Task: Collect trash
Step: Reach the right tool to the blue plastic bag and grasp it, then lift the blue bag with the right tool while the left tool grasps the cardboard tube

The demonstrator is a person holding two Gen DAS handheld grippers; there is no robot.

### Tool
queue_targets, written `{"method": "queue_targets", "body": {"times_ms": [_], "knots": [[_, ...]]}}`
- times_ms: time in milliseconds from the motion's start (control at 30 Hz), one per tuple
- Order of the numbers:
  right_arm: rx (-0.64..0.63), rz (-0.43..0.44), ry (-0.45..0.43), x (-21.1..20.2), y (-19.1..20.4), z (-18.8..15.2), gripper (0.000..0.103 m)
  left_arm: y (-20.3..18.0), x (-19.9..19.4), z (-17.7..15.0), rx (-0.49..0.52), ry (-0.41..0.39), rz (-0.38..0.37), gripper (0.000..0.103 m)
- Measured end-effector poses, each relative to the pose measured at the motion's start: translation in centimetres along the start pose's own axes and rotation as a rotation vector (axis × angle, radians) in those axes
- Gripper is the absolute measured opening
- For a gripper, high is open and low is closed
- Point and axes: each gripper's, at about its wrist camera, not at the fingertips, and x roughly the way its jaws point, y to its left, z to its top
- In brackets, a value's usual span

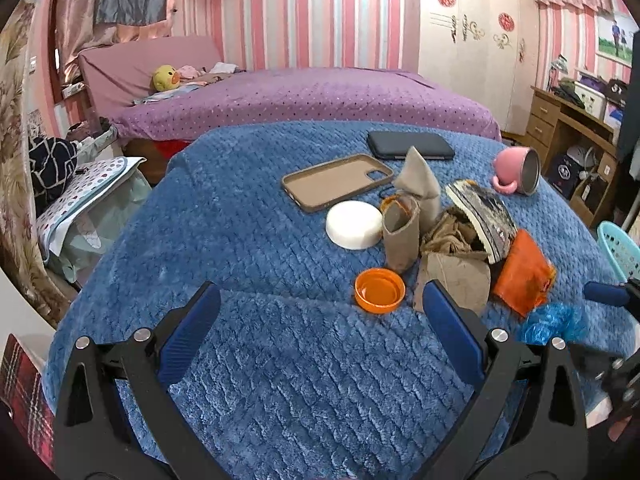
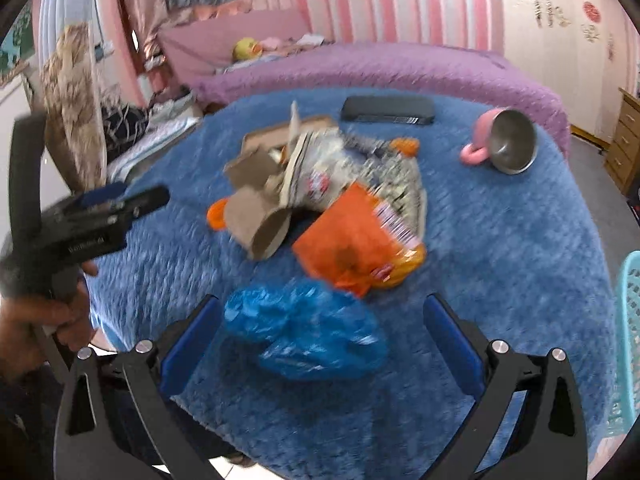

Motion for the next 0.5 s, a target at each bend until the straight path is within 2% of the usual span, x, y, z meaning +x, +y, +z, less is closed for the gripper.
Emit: {"method": "queue_targets", "body": {"times_ms": [100, 133, 167, 200, 233, 267, 367, 433, 500], "knots": [[-0.018, -0.024, 0.045, 1.2, 0.2, -0.3, 0.097, -0.5, 0.2, -0.1, 0.013, 0.017, -0.021, 0.098], [-0.021, -0.023, 0.059, 1.4, 0.2, -0.4, 0.087, -0.8, 0.3, -0.2, 0.016, 0.023, -0.032, 0.098], [-0.025, -0.019, 0.075, 1.7, 0.2, -0.4, 0.072, -1.0, 0.3, -0.2, 0.018, 0.031, -0.041, 0.098], [-0.027, -0.022, 0.082, 1.8, 0.1, -0.5, 0.064, -1.1, 0.4, -0.2, 0.022, 0.031, -0.044, 0.098], [-0.031, -0.035, 0.084, 1.7, 0.0, -0.5, 0.05, -1.3, 0.4, -0.3, 0.023, 0.035, -0.05, 0.098], [-0.032, -0.04, 0.081, 1.6, -0.1, -0.4, 0.042, -1.5, 0.5, -0.3, 0.024, 0.038, -0.057, 0.098], [-0.028, -0.023, 0.037, 0.3, -0.6, -0.1, 0.032, -2.0, 0.7, -0.3, 0.03, 0.045, -0.066, 0.098], [-0.027, -0.018, -0.028, -1.3, -1.1, 0.1, 0.031, -2.4, 0.6, -0.2, 0.032, 0.046, -0.074, 0.098], [-0.028, -0.05, -0.111, -3.2, -1.7, 0.4, 0.031, -2.7, 0.6, -0.3, 0.035, 0.045, -0.078, 0.098]]}}
